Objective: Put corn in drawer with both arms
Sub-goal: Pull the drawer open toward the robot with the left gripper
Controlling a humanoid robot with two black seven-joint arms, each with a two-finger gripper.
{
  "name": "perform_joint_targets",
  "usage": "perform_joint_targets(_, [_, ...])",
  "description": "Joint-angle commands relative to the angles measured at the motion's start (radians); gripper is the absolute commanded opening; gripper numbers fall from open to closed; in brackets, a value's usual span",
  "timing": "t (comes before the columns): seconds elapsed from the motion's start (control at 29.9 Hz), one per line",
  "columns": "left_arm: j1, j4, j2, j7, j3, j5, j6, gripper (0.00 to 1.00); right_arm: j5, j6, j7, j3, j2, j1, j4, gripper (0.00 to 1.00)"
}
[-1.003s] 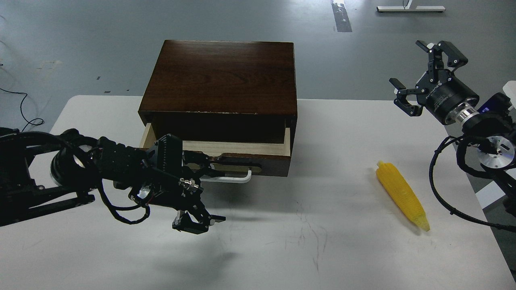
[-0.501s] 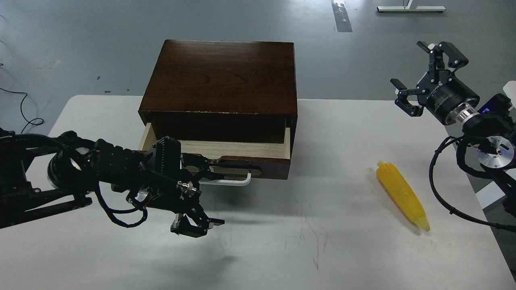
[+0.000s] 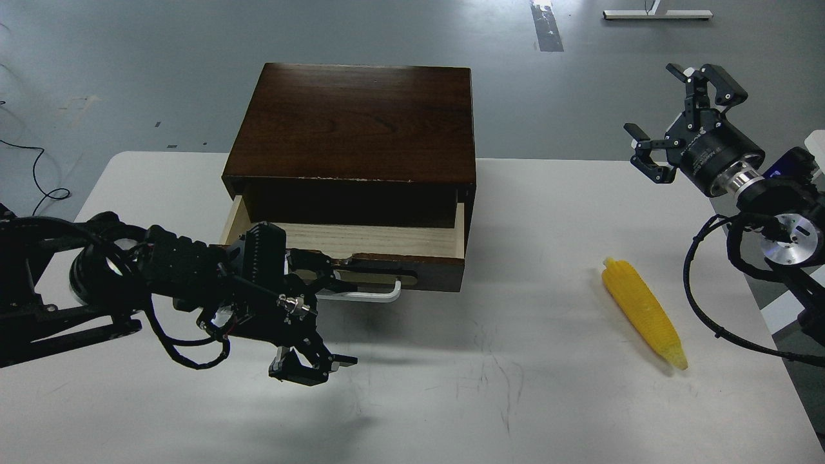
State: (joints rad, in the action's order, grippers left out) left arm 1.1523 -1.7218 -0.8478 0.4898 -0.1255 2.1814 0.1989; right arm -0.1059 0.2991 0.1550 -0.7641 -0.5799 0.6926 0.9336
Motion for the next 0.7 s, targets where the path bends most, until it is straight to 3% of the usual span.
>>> perform_joint_targets(0.0, [0.006,0.001,-0.004,-0.001,0.006,0.0,-0.001,0.98,0.0,0.0,0.0,0.006,0.003,0.007,-0.002,1.0])
perform_joint_targets(0.67, [0.004,0.011,0.0,-0.001,0.018,0.0,-0.003,0.98,-0.001,0.0,0.0,0.011,0.002,0.01,-0.007,1.0])
